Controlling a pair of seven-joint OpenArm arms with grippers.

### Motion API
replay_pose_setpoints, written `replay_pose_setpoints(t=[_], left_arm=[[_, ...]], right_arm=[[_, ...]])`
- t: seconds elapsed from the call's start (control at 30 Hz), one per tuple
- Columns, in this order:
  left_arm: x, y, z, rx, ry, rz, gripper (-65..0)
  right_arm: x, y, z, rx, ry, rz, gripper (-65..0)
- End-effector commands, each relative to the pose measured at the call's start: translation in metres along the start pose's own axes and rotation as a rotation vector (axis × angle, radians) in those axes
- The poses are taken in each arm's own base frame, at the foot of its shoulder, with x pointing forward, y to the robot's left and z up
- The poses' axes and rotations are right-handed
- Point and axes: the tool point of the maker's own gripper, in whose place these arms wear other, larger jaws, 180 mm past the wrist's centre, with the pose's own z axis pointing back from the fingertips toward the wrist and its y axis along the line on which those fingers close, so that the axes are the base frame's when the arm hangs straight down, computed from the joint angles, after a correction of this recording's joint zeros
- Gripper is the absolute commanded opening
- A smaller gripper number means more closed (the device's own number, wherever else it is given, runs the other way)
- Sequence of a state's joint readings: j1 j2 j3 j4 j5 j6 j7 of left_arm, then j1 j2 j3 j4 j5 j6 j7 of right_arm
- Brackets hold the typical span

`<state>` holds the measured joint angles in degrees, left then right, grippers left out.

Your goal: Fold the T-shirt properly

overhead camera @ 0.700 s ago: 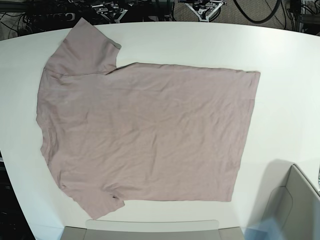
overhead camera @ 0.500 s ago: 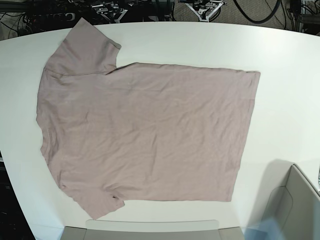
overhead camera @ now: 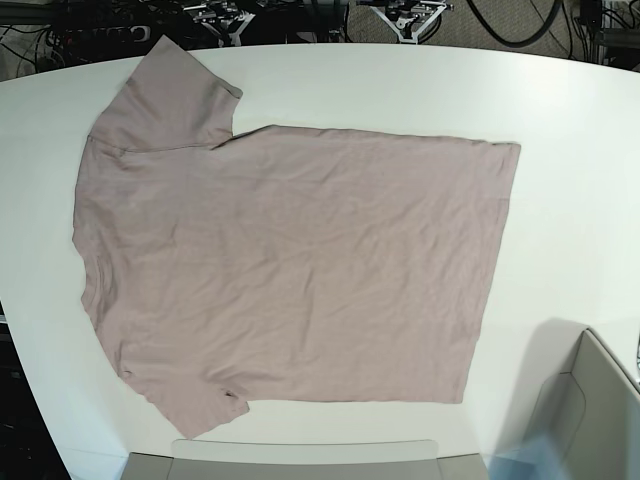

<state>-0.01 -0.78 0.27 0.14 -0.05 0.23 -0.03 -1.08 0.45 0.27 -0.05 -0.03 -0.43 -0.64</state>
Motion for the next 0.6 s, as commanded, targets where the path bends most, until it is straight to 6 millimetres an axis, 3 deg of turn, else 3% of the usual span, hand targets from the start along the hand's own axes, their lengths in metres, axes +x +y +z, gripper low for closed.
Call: replay_pose_setpoints(t=[0.0,0.47,0.53,0.57], left_arm=[[-0.001,-0.002,0.0,0.0,-0.001,0.004,-64.8],[-0.003,-0.002,0.0,0.0,0.01,0.002,-64.8],[-0.003,0.007,0.0,0.011,-0.004,0.004,-64.8],[-0.013,0.013,0.0,0.019,0.0,0.006,-64.8]], right_arm=[[0.004,-0.001,0.0,0.003,-0.009,0.0,-65.0],[0.005,-0.002,0.0,0.001,-0.008,0.002,-65.0],[0.002,-0.013,0.001,-0.015,-0.011,-0.006,-65.0],[-0.004,-0.017,0.001,-0.021,-0.008,-0.025,-65.0]])
